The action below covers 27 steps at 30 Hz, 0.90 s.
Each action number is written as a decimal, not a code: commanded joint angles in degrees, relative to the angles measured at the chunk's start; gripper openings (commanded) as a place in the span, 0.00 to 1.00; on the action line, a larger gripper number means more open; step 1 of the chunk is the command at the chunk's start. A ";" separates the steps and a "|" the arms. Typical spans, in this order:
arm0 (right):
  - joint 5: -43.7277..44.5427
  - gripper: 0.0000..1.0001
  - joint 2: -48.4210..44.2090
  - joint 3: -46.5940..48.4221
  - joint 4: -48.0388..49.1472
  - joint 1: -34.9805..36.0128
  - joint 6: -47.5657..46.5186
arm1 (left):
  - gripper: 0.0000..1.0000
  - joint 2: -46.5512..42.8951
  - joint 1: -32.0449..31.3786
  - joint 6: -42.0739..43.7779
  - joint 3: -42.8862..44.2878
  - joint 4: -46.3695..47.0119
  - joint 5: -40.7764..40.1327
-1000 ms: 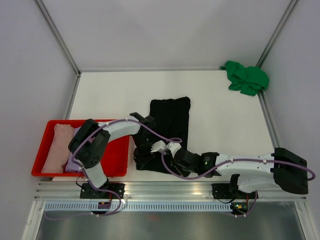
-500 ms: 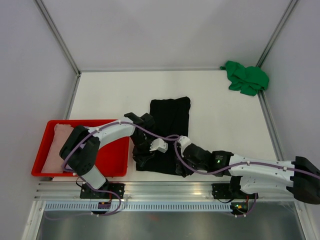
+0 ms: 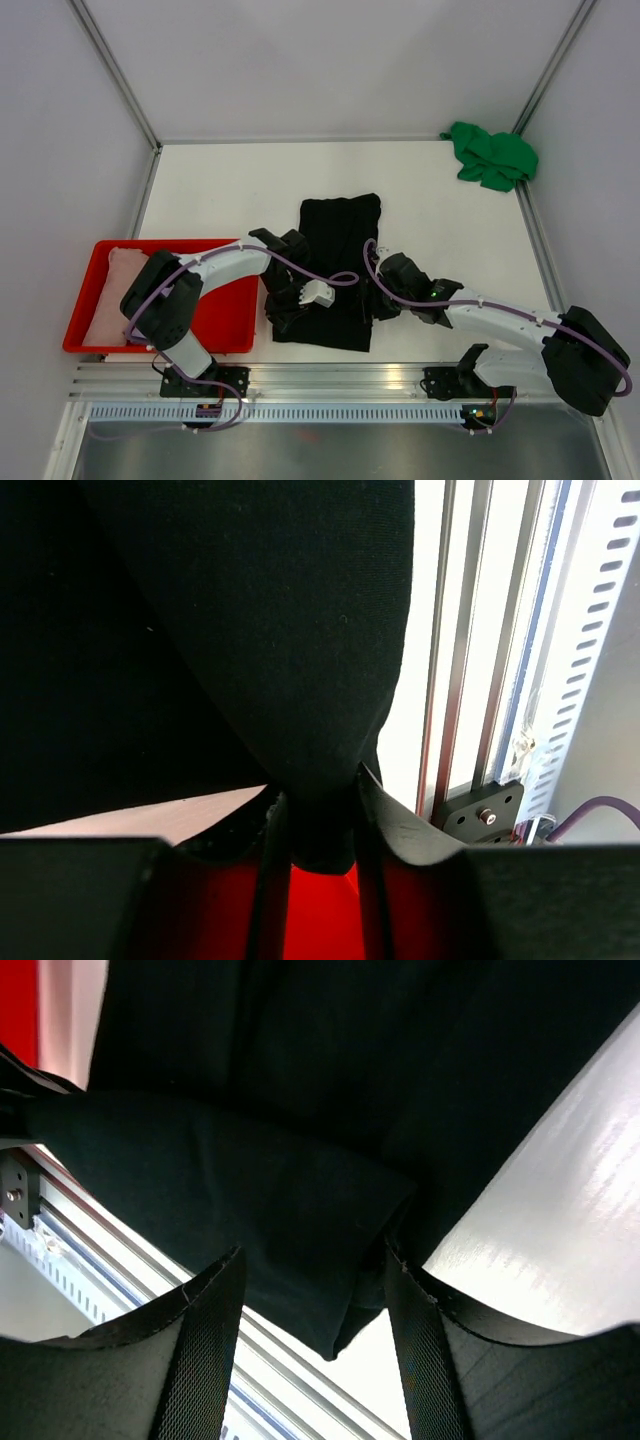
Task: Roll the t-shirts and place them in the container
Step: Roll the tshirt
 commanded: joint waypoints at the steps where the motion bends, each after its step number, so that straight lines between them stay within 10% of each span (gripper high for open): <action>1: -3.49 0.63 1.68 -0.75 3.89 -0.90 -0.47 | 0.32 -1.27 0.00 -1.32 -0.83 1.21 -0.25; 6: -4.98 0.54 0.10 -2.59 4.41 -1.08 -0.13 | 0.22 -1.80 0.00 -1.41 -1.36 1.65 0.19; 11: -7.71 0.10 1.77 -4.62 5.12 -1.08 1.55 | 0.15 -1.01 0.00 -2.02 -0.83 1.65 0.37; 14: -10.42 0.00 1.60 -4.71 4.24 -1.08 1.11 | 0.08 -1.10 -0.09 -2.29 -0.39 1.57 0.37; 27: -26.26 0.00 3.25 -9.89 -2.71 -1.08 1.02 | 0.02 -1.10 -0.09 -1.94 1.10 -1.16 1.16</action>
